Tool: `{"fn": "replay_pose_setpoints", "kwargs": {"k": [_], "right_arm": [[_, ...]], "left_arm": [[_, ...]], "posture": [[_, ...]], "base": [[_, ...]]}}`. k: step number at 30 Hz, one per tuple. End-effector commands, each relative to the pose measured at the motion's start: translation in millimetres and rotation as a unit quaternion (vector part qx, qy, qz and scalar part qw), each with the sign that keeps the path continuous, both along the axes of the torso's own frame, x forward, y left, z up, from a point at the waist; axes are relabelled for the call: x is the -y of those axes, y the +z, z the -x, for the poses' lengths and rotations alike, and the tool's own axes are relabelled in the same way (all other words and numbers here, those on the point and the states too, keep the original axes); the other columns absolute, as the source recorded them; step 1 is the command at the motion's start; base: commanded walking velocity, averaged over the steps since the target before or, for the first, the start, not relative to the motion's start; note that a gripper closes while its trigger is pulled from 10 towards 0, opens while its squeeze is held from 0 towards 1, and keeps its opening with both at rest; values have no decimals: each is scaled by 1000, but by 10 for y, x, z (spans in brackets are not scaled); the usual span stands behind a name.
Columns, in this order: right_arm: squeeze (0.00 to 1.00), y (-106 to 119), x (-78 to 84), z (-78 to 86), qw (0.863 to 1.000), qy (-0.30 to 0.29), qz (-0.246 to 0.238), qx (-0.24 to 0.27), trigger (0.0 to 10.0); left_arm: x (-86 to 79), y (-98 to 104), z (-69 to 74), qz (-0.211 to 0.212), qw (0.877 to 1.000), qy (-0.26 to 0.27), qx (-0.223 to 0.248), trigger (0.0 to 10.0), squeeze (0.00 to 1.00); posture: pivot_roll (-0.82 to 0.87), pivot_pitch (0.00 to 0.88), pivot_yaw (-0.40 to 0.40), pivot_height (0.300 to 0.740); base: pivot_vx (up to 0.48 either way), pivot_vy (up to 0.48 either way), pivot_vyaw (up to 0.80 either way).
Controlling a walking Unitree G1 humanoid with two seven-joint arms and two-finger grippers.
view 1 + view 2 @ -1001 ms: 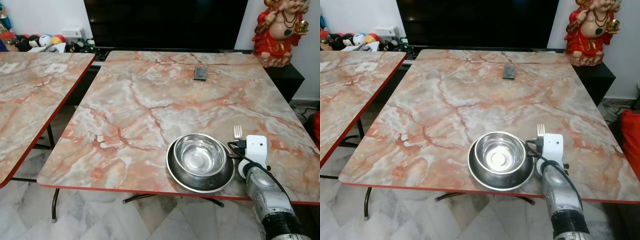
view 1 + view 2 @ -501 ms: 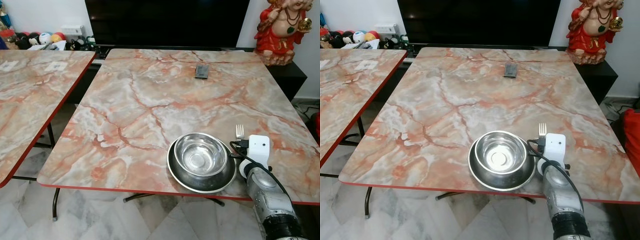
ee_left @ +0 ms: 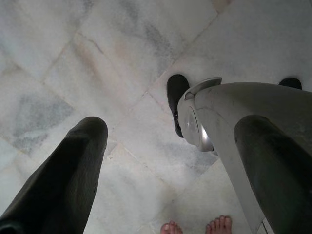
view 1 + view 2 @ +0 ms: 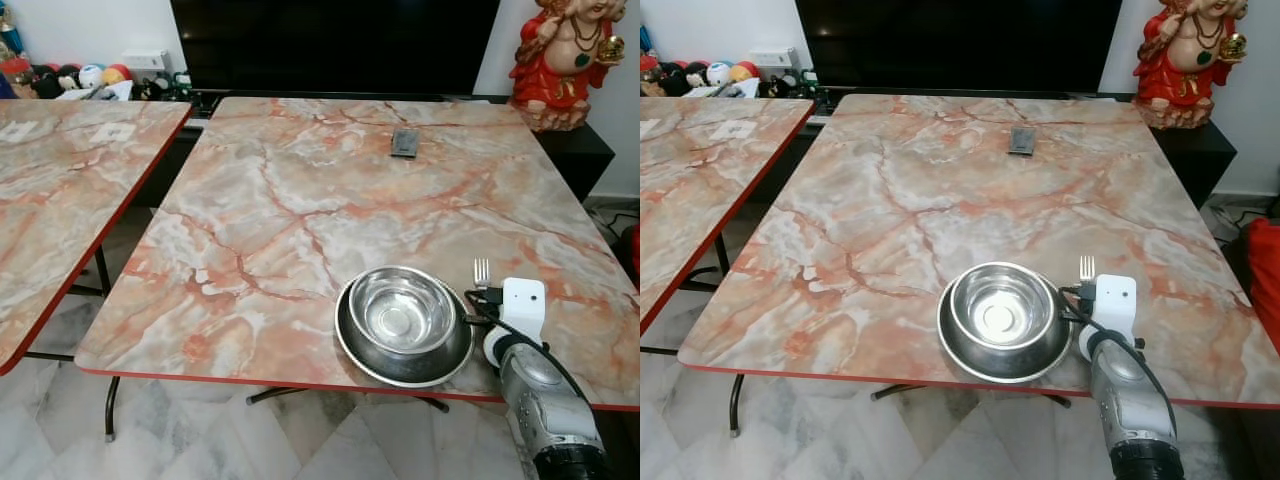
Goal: Setting the table
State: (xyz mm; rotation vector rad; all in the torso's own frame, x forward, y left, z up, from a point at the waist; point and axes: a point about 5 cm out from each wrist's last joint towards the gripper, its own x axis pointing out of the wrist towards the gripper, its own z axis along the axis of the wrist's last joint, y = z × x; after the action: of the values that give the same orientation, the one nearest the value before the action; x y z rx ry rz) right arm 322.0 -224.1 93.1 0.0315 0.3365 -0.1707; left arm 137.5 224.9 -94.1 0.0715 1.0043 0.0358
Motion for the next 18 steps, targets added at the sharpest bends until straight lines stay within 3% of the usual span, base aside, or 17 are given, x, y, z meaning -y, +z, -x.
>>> {"fn": "replay_pose_setpoints", "kwargs": {"k": [1, 8, 9, 10, 11, 18], "right_arm": [[0, 25, 9, 15, 1000, -1, -4, 1, 10000], [0, 11, -20, 15, 1000, 3, -9, -6, 10000], [188, 10, -23, 16, 1000, 3, -9, -6, 10000], [188, 10, -25, 18, 1000, 4, -10, -7, 10000], [333, 8, -29, 21, 1000, 4, -10, -9, 10000], [314, 5, -42, 27, 1000, 8, -13, -13, 10000]], "left_arm": [[-19, -36, 106, -1, 1000, 0, -22, 10000, 0], [-16, -38, 107, 0, 1000, 0, -22, 10000, 0], [-16, -38, 107, 0, 1000, 1, -22, 10000, 0], [-16, -38, 108, 0, 1000, 1, -22, 10000, 0], [-16, -38, 108, 0, 1000, 1, -22, 10000, 0], [-18, -38, 108, 0, 1000, 1, -22, 10000, 0]], "posture": [[-16, 116, 22, 740], [-13, 116, 19, 740], [-13, 116, 19, 740], [-13, 116, 19, 740], [-12, 117, 18, 740], [-13, 118, 18, 740]], "base": [[0, 0, 0], [0, 0, 0], [0, 0, 0], [0, 0, 0], [0, 0, 0], [0, 0, 0]]}}
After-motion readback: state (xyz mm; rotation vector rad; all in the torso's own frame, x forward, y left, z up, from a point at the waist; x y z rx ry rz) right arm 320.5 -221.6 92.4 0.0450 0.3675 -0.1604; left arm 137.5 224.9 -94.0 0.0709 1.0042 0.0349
